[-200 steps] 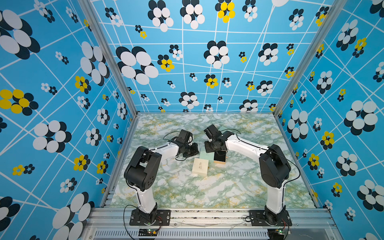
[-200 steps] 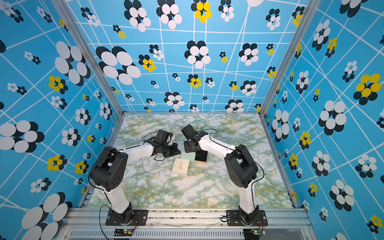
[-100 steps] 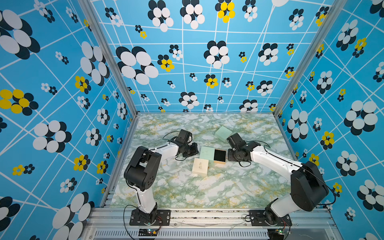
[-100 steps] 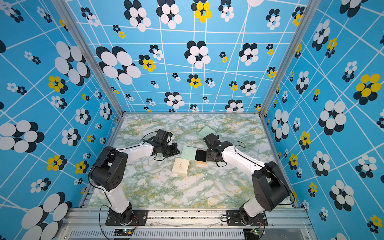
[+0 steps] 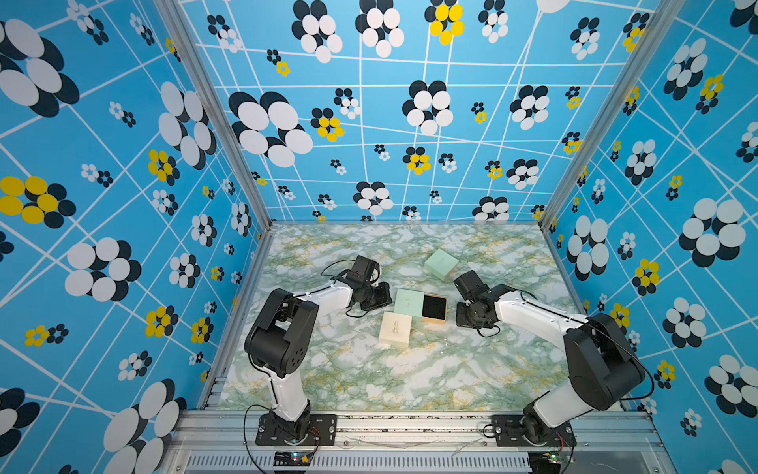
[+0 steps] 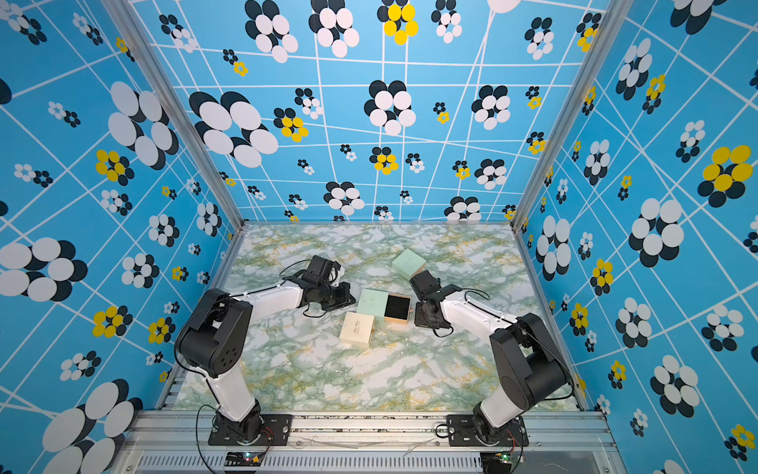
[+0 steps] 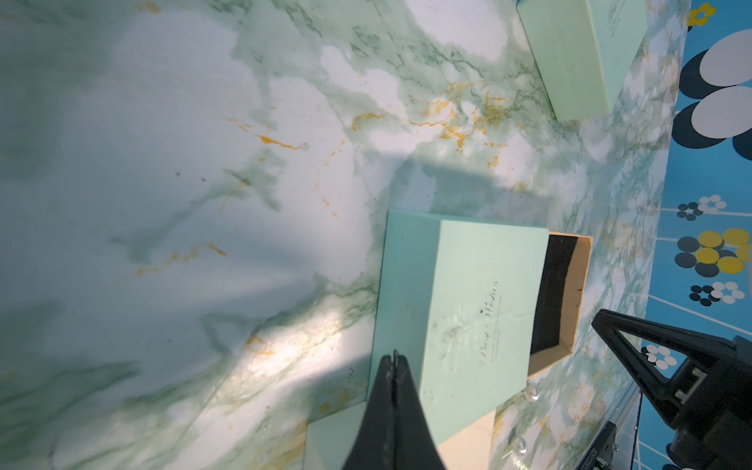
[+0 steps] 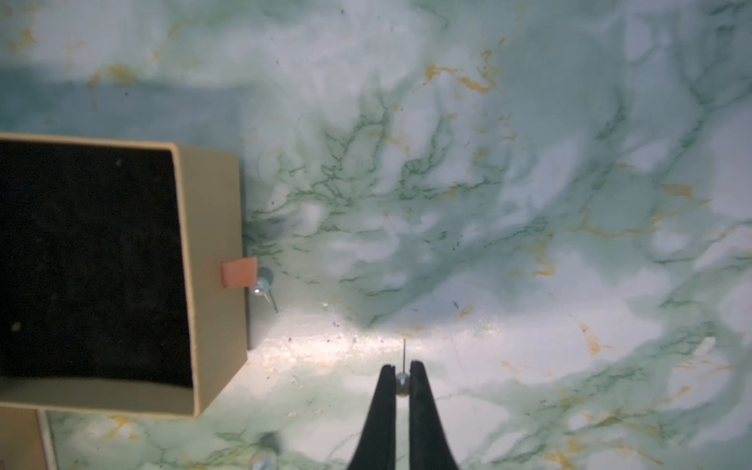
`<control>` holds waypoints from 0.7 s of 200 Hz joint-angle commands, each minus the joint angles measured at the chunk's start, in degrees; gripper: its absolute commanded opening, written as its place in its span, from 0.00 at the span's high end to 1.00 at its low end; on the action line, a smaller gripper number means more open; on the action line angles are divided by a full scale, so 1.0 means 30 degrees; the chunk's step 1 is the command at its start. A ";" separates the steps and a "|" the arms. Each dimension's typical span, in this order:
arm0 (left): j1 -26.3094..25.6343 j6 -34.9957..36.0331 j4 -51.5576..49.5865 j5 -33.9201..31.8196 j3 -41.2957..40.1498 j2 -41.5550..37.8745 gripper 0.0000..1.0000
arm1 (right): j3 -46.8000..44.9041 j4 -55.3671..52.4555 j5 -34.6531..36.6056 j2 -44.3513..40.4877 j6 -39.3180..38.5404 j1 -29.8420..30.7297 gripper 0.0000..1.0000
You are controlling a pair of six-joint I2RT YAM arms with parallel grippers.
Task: Take out the earrings from the drawer-style jewelry box
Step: Place the earring at the center of the board.
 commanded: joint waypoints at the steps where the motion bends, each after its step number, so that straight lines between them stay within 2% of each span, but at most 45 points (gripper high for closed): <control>1: 0.0048 -0.0096 -0.0508 0.0068 -0.0008 -0.0187 1.00 | 0.0015 0.0237 -0.0250 0.0270 0.0048 -0.0034 1.00; 36: 0.0048 -0.0079 -0.0566 0.0119 0.0119 -0.0091 1.00 | 0.0062 0.0196 -0.0202 0.0325 0.0099 -0.0036 1.00; 74: 0.0033 -0.0045 -0.0567 0.0118 0.0167 -0.0069 1.00 | 0.0168 0.0136 -0.0226 0.0413 0.0159 -0.0035 0.91; 140: 0.0011 -0.0030 -0.0567 0.0126 0.0132 -0.0124 1.00 | 0.0305 -0.0116 -0.0059 0.0267 0.0224 -0.0039 0.81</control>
